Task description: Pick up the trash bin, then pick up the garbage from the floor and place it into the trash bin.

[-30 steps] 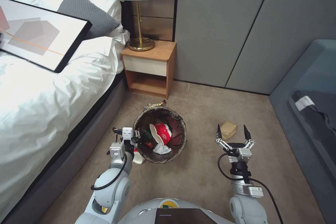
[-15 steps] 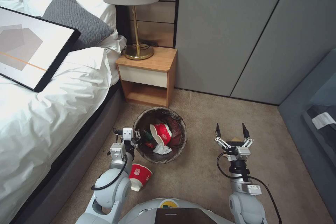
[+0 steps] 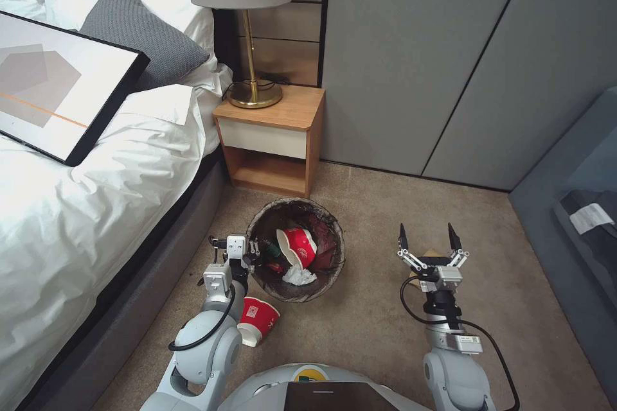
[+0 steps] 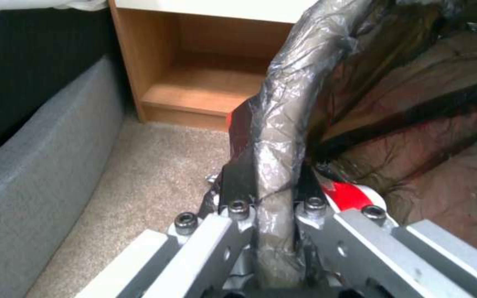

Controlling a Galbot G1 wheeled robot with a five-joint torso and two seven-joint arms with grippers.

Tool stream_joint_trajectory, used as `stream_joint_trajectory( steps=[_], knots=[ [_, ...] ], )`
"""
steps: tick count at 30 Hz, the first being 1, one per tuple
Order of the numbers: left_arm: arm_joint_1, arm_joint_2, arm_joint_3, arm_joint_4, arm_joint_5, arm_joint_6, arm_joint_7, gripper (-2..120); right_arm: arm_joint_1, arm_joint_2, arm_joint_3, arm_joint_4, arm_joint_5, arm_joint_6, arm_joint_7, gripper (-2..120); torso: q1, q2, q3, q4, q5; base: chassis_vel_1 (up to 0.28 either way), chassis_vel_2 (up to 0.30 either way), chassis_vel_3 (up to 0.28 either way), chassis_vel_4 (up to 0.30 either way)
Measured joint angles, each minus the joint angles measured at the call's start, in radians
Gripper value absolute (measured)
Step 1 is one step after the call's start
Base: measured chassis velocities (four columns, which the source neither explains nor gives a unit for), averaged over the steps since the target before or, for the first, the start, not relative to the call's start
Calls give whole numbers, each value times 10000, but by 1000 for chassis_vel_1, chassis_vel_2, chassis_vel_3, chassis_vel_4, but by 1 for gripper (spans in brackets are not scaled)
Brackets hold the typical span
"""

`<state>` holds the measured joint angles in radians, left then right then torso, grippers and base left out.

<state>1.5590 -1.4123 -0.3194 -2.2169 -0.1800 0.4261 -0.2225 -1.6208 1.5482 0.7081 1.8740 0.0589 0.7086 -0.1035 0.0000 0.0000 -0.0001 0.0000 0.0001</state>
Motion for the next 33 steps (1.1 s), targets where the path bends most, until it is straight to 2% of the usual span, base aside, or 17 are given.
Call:
stream_joint_trajectory(
  steps=[4,6,7,11,15,22,24,28,33],
  knots=[
    [1,3,3,-1,10,1,-1,0,144,-71,78,-74,-33,-368,503,100,0,0,0,0,0,0,0,0,0],
    [-8,3,2,2,10,1,-1,0,299,-217,99,-209,-87,-1017,1110,100,0,0,0,-1,0,0,0,0,0],
    [-8,3,2,2,10,1,-1,0,299,-217,99,-209,-87,-1017,1110,100,0,0,0,-1,0,0,0,0,0],
    [-17,3,-9,17,10,1,-2,0,681,-475,93,-458,129,-2414,1829,100,0,0,1,-1,0,0,0,0,0],
    [-25,3,-25,32,5,3,-3,0,975,-575,90,-783,268,-3063,1969,100,0,0,1,0,1,0,0,0,0],
    [-37,-6,-41,76,2,9,-9,0,1457,-820,-108,-1937,779,-4264,2227,100,0,0,1,-1,-1,0,0,0,0],
    [-36,-6,-41,77,2,10,-9,0,1482,-826,-126,-1998,818,-4324,2254,100,0,0,1,-1,0,0,0,0,0],
    [-30,10,-52,80,2,15,-13,0,2067,-934,-291,-3374,1187,-5145,2609,100,0,0,1,-1,3,0,0,0,0],
    [-9,26,-67,57,2,15,-15,0,2445,-985,-287,-4278,1241,-5284,2686,100,0,0,1,0,1,0,0,0,0]
  ],
)
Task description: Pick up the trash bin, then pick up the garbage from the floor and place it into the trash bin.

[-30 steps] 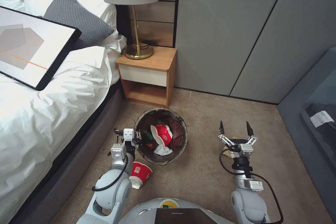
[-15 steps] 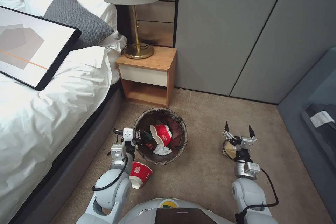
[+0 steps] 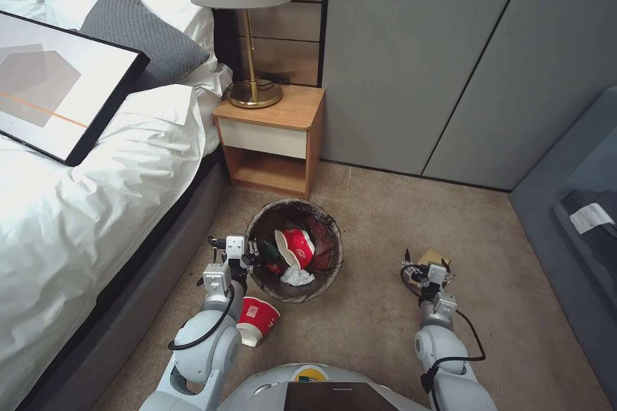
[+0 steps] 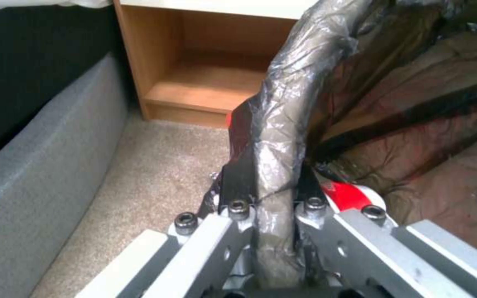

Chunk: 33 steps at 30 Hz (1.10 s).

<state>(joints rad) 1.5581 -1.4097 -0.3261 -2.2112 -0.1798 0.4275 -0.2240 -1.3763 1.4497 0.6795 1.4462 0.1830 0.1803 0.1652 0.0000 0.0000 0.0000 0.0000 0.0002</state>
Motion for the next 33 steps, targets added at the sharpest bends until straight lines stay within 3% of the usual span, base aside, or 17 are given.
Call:
stream_joint_trajectory(
  steps=[12,33],
  knots=[
    [29,29,32,-12,9,-2,-2,0,832,-243,171,-2144,373,122,-64,100,0,0,0,-1,-1,0,0,0,0],
    [9,69,87,-2,19,-2,0,0,1913,-483,480,-3764,697,-80,-119,100,0,0,0,0,-1,0,0,0,0]
  ],
)
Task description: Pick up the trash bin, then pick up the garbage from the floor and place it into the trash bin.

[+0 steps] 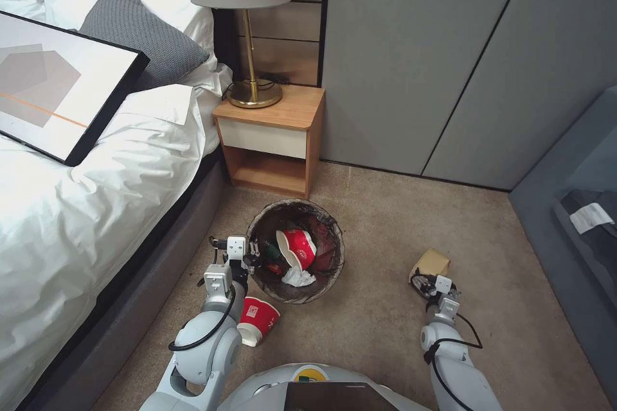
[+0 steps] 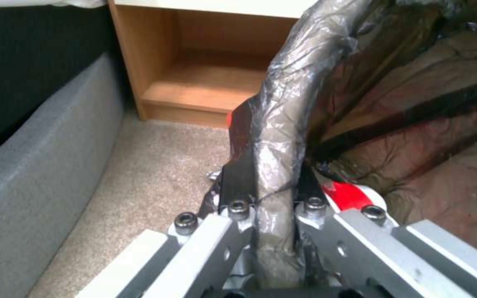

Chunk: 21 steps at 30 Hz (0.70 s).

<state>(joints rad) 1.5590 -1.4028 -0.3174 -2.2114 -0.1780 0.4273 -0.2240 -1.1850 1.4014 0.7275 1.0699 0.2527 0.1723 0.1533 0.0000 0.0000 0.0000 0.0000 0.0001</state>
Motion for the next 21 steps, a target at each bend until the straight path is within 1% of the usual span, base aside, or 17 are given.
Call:
stream_joint_trajectory(
  steps=[3,6,7,9,10,12,13,16,17,19,20,21],
  knots=[
    [2,7,-7,1,-2,0,0,0,123,0,-24,-140,0,0,-24,97,0,0,0,0,-1,0,0,0,0],
    [4,13,-15,4,-4,-1,0,0,221,27,-75,-323,0,8,-42,84,0,0,0,1,-1,0,0,0,0],
    [4,13,-15,4,-4,-1,0,0,221,27,-75,-323,0,8,-42,84,0,0,0,1,-1,0,0,0,0],
    [3,11,-17,5,-7,-1,0,0,230,62,-104,-439,-21,76,-87,72,0,0,0,0,-1,0,0,0,0],
    [3,11,-17,5,-7,-1,0,0,230,62,-104,-439,-21,76,-87,72,0,0,0,0,-1,0,0,0,0],
    [-3,15,-19,6,-14,-2,1,0,236,82,-110,-494,-59,143,-119,61,0,1,0,1,-2,0,0,0,0],
    [-3,15,-19,6,-14,-2,1,0,236,82,-110,-494,-59,143,-119,61,0,1,0,1,-2,0,0,0,0],
    [-18,27,-23,11,-24,-1,1,0,235,86,-106,-489,-93,165,-136,47,0,0,-1,1,-2,0,0,0,0],
    [-18,27,-23,11,-24,-1,1,0,235,86,-106,-489,-93,165,-136,47,0,0,-1,1,-2,0,0,0,0],
    [-31,29,-22,17,-30,-1,0,0,229,79,-81,-482,-112,181,-138,36,0,0,-1,-1,-2,0,0,0,0],
    [-31,29,-22,17,-30,-1,0,0,229,79,-81,-482,-112,181,-138,36,0,0,-1,-1,-2,0,0,0,0],
    [-36,28,-22,21,-32,-1,0,0,223,75,-70,-479,-120,182,-137,32,0,1,0,-2,-3,0,0,0,0]
  ],
)
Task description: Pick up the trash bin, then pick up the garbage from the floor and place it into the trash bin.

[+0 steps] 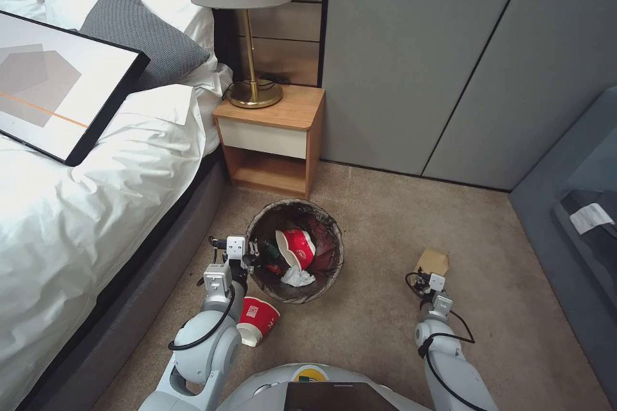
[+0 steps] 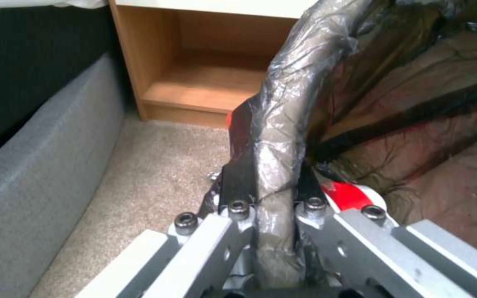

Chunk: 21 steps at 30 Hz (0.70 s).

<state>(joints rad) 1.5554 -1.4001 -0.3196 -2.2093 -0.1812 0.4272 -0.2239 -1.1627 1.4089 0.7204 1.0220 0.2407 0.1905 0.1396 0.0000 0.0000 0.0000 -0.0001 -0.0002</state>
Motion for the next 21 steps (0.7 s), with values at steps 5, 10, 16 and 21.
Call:
stream_joint_trajectory(
  steps=[5,10,16,21],
  knots=[
    [-11,-5,5,15,-4,1,1,0,-7,-17,42,1,-38,21,-5,18,0,0,0,0,0,0,0,0,0],
    [-11,-1,6,21,-7,1,1,0,-20,-18,53,11,-69,28,-7,14,0,0,0,0,0,0,0,0,0],
    [-5,6,2,21,-9,0,0,0,-95,6,54,125,-146,67,-12,14,0,0,0,2,3,0,0,0,0],
    [-6,1,14,21,-9,1,1,0,-261,2,90,462,-310,144,-19,14,0,0,0,2,5,0,0,0,0]
  ],
)
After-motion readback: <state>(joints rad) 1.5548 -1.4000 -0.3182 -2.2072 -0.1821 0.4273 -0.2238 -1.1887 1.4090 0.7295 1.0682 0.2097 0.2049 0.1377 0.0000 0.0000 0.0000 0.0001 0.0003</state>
